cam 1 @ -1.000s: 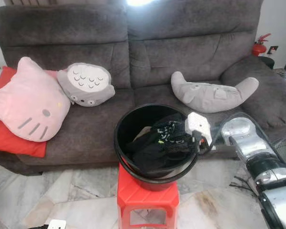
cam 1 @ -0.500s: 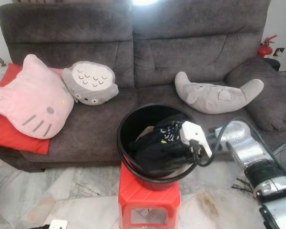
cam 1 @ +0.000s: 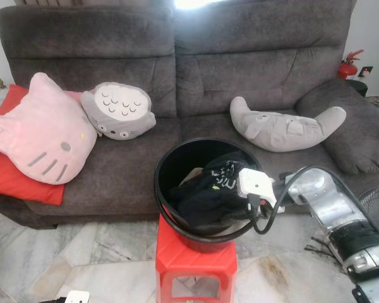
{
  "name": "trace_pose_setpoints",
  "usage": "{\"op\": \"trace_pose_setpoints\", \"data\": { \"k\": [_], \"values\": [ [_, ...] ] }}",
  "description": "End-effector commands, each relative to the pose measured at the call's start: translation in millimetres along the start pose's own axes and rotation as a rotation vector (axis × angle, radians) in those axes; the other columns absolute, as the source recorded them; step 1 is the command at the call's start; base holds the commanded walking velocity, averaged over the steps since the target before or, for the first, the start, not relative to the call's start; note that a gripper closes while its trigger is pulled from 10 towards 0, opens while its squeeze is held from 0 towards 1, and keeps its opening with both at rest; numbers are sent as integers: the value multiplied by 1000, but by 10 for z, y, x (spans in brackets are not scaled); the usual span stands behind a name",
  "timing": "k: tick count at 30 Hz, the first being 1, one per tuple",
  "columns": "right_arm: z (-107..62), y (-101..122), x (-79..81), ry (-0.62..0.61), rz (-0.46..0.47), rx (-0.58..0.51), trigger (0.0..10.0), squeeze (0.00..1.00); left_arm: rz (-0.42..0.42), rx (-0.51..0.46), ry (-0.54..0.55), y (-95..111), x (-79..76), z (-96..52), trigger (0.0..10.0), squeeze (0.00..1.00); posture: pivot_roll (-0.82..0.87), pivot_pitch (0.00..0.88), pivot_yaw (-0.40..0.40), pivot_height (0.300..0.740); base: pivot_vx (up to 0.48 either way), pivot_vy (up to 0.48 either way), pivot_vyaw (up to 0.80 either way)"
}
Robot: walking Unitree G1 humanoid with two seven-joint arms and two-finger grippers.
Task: Hang hanger
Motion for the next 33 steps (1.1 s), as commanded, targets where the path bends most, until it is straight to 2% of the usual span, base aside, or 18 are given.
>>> {"op": "trace_pose_setpoints", "data": {
  "k": [1, 8, 16, 28, 33],
  "values": [
    [-30, 24, -11, -6, -18, 12, 10000, 0, -7, 11, 9, -39, 12, -3, 10000, 0, -101, 0, 23, 719, 0, 0, 0],
    [0, -99, -10, -35, -26, 82, 10000, 0, -5, 11, 9, -45, 11, -3, 10000, 0, -98, 0, 21, 719, 0, 0, 0],
    [-40, -200, -141, -138, -28, 137, 10000, 0, -2, 10, 13, -46, 18, -4, 10000, 0, -99, 0, 20, 719, 0, 0, 0],
    [-7, -315, -61, -134, -22, 176, 10000, 0, 0, 10, 14, -41, 25, -4, 10000, 0, -103, 0, 27, 719, 0, 0, 0],
    [24, -225, -6, -111, -4, 114, 10000, 0, 2, 10, 16, -37, 29, -4, 10000, 0, -105, 0, 29, 719, 0, 0, 0]
  ]
}}
Point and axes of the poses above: a point about 5 cm out from each wrist's last joint towards the gripper, its own z axis pointing out of the wrist towards the gripper, its own y axis along the axis of the wrist's last joint, x = y × z, the point moved 6 cm from there along z, pointing out of the wrist towards the gripper, and after that the axes turned 9 degrees about -z, right-handed, at the moved point
